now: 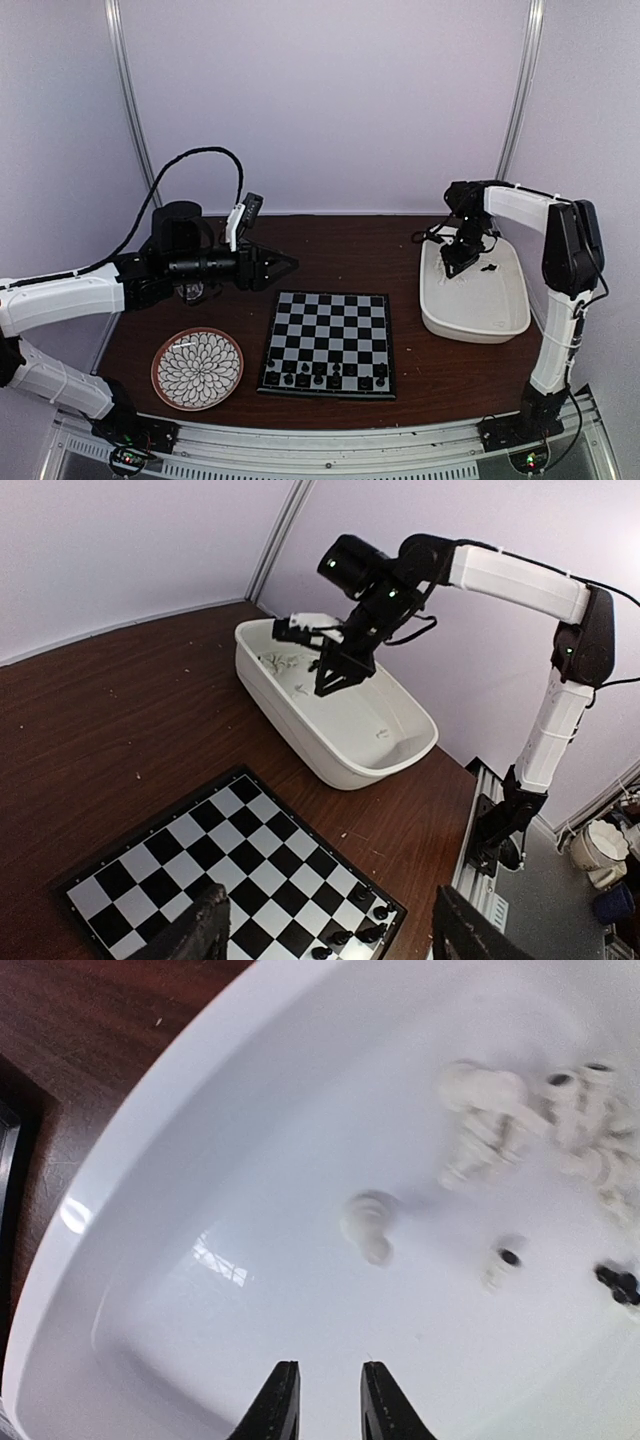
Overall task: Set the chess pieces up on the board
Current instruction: Move the storage box to the center of the board, then pick up the chess pile from the storage box.
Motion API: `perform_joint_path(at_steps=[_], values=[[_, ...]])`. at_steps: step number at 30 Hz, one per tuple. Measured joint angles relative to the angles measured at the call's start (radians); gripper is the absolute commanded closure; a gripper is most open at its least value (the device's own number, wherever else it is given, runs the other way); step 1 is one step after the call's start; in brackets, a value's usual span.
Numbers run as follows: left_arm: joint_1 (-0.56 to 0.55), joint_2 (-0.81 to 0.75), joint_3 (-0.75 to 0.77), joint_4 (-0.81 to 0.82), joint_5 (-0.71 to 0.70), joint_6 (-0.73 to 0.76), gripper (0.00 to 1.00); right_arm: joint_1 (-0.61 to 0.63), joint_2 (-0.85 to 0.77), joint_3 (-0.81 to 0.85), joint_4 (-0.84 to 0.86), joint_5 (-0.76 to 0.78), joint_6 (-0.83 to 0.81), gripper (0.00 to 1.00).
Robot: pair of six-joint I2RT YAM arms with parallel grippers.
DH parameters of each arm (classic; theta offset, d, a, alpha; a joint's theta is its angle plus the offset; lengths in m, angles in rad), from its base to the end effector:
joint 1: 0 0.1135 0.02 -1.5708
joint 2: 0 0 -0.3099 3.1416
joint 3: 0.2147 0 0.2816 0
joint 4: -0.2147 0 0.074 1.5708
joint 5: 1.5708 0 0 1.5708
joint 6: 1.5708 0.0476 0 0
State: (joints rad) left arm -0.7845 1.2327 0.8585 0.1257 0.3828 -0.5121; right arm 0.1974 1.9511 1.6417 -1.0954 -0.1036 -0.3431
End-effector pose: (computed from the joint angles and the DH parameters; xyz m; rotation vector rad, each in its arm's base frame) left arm 0.2067 -0.2314 0.3321 0.5616 1.9110 -1.2294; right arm 0.4260 0.0902 0.2550 -0.8040 2.8546 0.1354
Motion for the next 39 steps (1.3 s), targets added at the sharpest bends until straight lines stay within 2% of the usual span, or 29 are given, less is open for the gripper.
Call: perform_joint_path(at_steps=[7,16,20,24,32,39], values=[[0.000,0.000,0.000,-0.013,-0.001,-0.003,0.31,0.058,0.124,-0.005,0.035,-0.139,-0.017,0.76],[0.000,0.000,0.000,-0.017,0.000,-0.011,0.31,0.201,0.215,0.176,0.033,-0.220,-0.043,0.76],[0.000,0.000,0.000,-0.021,-0.001,-0.011,0.31,0.209,0.237,0.200,0.020,-0.221,-0.042,0.75],[0.000,0.000,0.000,-0.022,0.000,-0.011,0.31,0.140,0.221,0.202,-0.001,-0.159,-0.047,0.64],[0.000,0.001,0.000,-0.018,0.000,-0.011,0.31,-0.048,0.171,0.204,-0.040,0.103,-0.056,0.64],[0.000,0.003,0.000,-0.014,0.008,-0.011,0.31,-0.072,0.193,0.220,-0.049,0.245,-0.096,0.61]])
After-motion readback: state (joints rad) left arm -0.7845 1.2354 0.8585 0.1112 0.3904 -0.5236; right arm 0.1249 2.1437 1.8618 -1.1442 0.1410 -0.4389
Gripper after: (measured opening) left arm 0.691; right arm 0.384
